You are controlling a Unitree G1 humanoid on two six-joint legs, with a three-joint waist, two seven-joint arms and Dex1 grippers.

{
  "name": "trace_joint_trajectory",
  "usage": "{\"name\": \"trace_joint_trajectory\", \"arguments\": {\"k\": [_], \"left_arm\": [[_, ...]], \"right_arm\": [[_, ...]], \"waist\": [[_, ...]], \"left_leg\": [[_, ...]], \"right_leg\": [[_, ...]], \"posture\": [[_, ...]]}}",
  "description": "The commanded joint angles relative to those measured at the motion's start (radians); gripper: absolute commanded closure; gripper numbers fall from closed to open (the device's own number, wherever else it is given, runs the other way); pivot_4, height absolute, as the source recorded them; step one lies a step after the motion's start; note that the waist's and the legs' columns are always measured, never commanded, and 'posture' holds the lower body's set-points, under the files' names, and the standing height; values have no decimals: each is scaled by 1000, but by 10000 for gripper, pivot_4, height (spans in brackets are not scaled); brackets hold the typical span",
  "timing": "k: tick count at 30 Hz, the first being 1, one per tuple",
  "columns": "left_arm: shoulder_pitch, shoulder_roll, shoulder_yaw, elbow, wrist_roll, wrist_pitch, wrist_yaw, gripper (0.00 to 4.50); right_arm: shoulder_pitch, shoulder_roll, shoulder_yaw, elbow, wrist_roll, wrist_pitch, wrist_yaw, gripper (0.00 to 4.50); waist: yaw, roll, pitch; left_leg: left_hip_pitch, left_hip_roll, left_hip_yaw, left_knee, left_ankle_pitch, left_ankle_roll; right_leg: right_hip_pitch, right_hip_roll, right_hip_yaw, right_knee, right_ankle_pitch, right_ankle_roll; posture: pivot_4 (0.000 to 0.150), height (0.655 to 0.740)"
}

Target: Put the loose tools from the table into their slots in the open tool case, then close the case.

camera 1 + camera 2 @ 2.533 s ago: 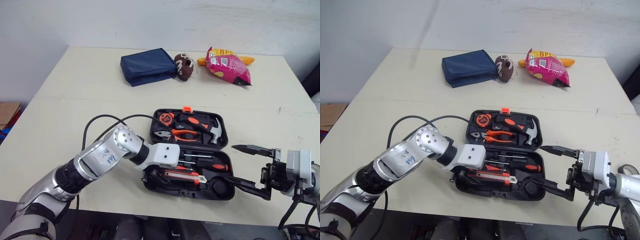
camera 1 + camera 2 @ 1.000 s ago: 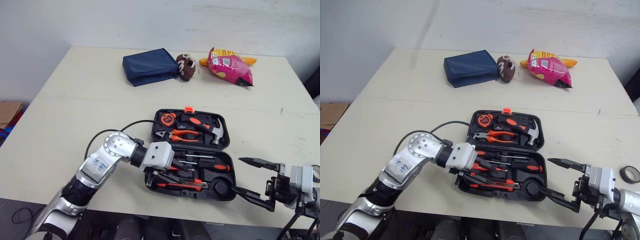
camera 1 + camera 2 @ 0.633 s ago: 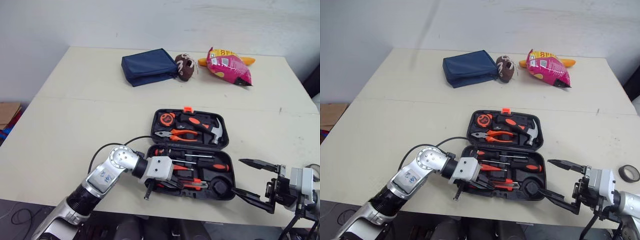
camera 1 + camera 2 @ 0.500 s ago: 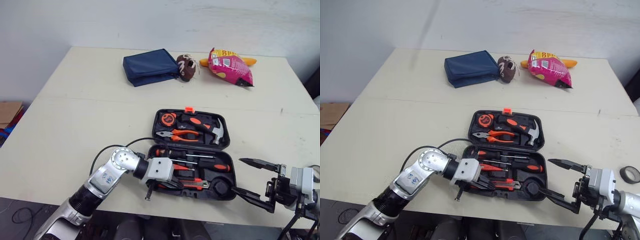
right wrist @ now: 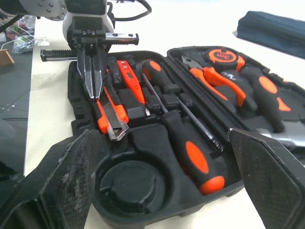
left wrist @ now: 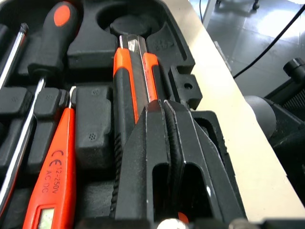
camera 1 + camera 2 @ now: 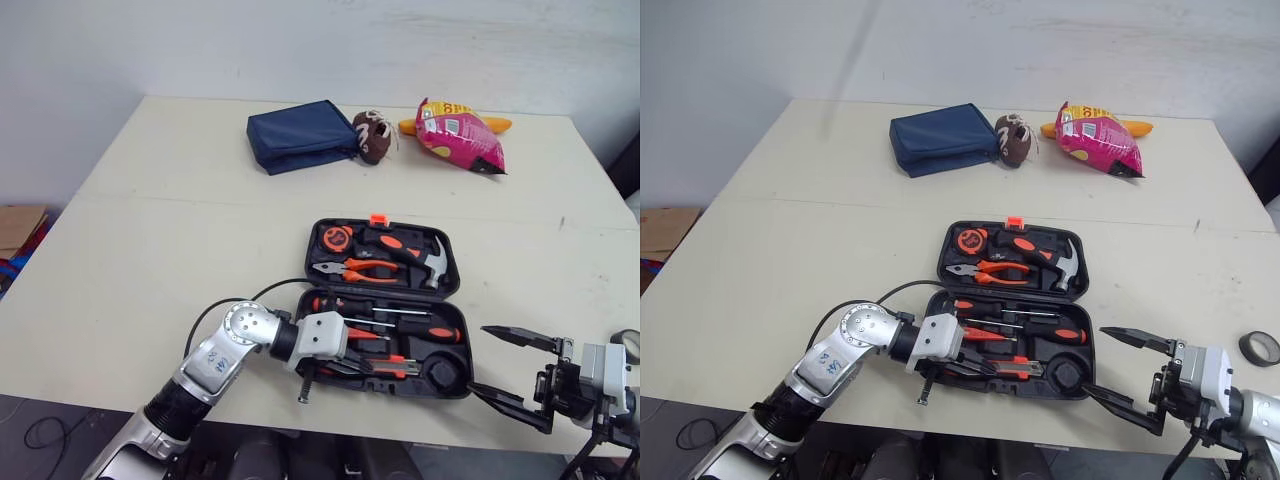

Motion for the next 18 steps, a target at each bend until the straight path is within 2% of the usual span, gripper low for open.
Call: {"name": "trace_joint_trajectory", "arguments": {"k": [1, 8, 15, 18], "left_arm": [[-15, -38, 32, -44, -39, -31, 14, 44447], [-27, -33, 8, -4, 16, -36, 27, 44447], [-42, -5, -67, 65, 134, -6, 43, 44447], [-48, 12, -113, 64, 174, 31, 32, 44447]], "right_arm": [[12, -4, -36, -62, 36, 12, -11, 0], [1, -5, -28, -69, 32, 30, -27, 0], [-10, -2, -20, -58, 22, 29, -33, 0], [-14, 3, -19, -52, 21, 27, -33, 0]], "waist": [[0, 0, 0], [-2, 0, 0], [0, 0, 0], [0, 0, 0]], "left_leg": [[-1, 0, 0, 0, 0, 0], [-1, 0, 0, 1, 0, -1], [-1, 0, 0, 1, -1, -1], [0, 0, 0, 1, -4, 5]], "right_leg": [[0, 0, 0, 0, 0, 0], [-1, 1, 0, 0, 0, 0], [-1, 0, 0, 0, 0, 0], [0, 0, 0, 0, 0, 0]], "posture": [[1500, 7400], [1500, 7400], [1500, 7400], [1500, 7400]]}}
